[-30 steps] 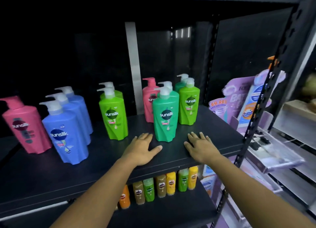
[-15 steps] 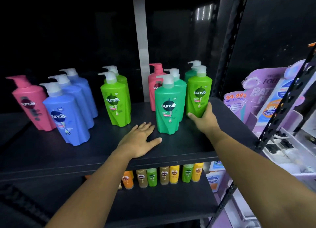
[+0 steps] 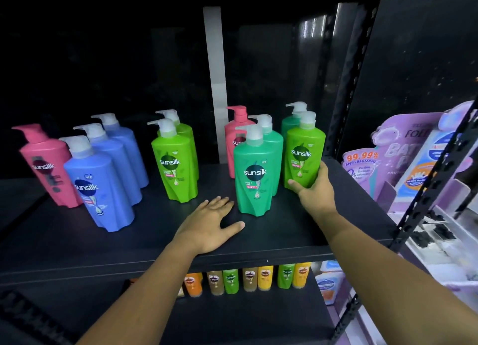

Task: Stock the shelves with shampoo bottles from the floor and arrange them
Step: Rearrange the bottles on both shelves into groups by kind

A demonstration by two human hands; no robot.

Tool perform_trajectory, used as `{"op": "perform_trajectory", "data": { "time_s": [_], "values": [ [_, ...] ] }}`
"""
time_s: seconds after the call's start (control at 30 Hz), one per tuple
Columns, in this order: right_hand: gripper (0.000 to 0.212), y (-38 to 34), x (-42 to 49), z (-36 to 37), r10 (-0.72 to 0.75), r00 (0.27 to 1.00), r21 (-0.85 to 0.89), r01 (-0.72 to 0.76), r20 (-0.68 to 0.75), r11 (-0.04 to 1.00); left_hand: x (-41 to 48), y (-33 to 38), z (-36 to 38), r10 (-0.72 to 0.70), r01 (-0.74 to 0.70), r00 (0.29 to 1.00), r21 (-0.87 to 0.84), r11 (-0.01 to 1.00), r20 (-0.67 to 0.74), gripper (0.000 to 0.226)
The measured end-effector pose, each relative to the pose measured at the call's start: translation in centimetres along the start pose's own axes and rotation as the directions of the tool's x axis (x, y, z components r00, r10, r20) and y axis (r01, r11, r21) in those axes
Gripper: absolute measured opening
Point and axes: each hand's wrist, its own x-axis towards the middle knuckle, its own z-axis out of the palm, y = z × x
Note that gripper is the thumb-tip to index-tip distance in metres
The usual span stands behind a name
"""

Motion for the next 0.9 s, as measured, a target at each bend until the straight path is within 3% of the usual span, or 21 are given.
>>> {"op": "perform_trajectory", "data": {
  "time_s": [0.13, 0.6, 0.9],
  "values": [
    [0.071, -0.1, -0.5, -0.5, 0.019, 1.0, -0.001, -0.019, -0.011, 1.0, -0.2, -0.1, 0.0, 0.009, -0.01, 1.0, -0.017, 1.0, -0.016, 0.083],
    [0.068, -2.4, -11.2, -5.4, 0.065, 0.987, -0.021, -0.062, 0.15, 0.998, -0.1, -0.4, 0.1, 0.038, -0.039, 0.999, -0.035, 0.999, -0.039, 0.083],
    [0.065, -5.9, -15.6, -1.9, 0.035, 0.973, -0.083, -0.017, 0.229, 0.996, -1.0, -1.6, -0.1, 0.081, -0.091, 0.994, -0.141, 0.986, -0.076, 0.055]
  ]
}}
